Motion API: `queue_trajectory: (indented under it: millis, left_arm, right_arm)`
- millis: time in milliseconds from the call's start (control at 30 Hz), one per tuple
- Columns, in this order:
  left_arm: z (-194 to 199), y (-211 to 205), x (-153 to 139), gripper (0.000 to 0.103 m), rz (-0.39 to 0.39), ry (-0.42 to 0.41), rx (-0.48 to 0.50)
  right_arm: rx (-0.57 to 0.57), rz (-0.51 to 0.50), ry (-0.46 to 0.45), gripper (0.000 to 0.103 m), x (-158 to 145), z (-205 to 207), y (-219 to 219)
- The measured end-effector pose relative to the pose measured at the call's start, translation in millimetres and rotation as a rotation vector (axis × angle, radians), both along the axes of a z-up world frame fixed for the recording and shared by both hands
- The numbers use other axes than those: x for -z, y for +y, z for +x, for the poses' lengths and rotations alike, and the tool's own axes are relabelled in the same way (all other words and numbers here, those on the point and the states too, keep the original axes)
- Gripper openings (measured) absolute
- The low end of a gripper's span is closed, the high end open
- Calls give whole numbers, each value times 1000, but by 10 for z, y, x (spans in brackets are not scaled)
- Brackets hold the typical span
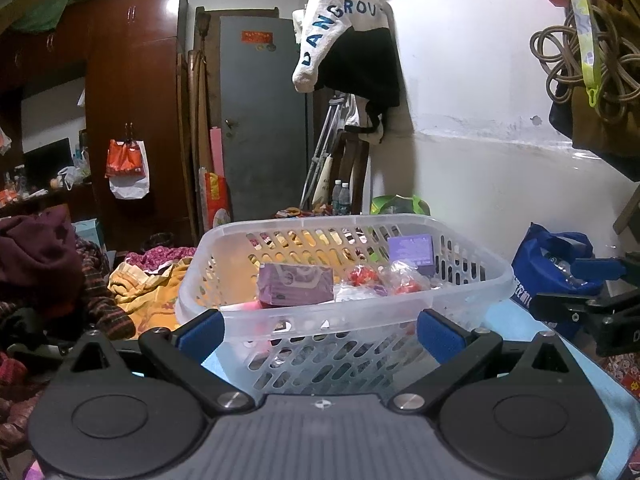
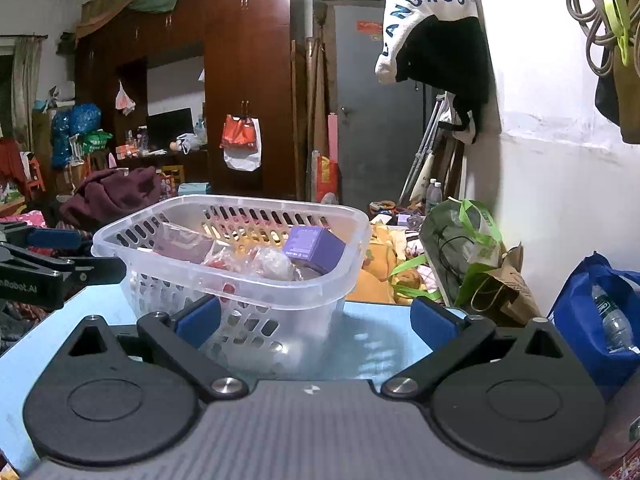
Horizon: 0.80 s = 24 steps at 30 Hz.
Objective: Organize objects
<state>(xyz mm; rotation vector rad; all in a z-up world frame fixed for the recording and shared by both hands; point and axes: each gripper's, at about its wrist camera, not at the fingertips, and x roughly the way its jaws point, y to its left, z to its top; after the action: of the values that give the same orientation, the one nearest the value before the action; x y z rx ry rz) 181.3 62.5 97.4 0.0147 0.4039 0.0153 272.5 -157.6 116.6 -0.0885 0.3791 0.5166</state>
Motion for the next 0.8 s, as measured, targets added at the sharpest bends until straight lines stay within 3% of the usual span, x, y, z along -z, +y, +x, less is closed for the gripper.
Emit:
queue_trajectory:
  millis: [800]
  left_arm:
    - [-10,-56,30,103,-11,3,-7]
  right_arm:
    - [0,-7,10,103,38,7,-13]
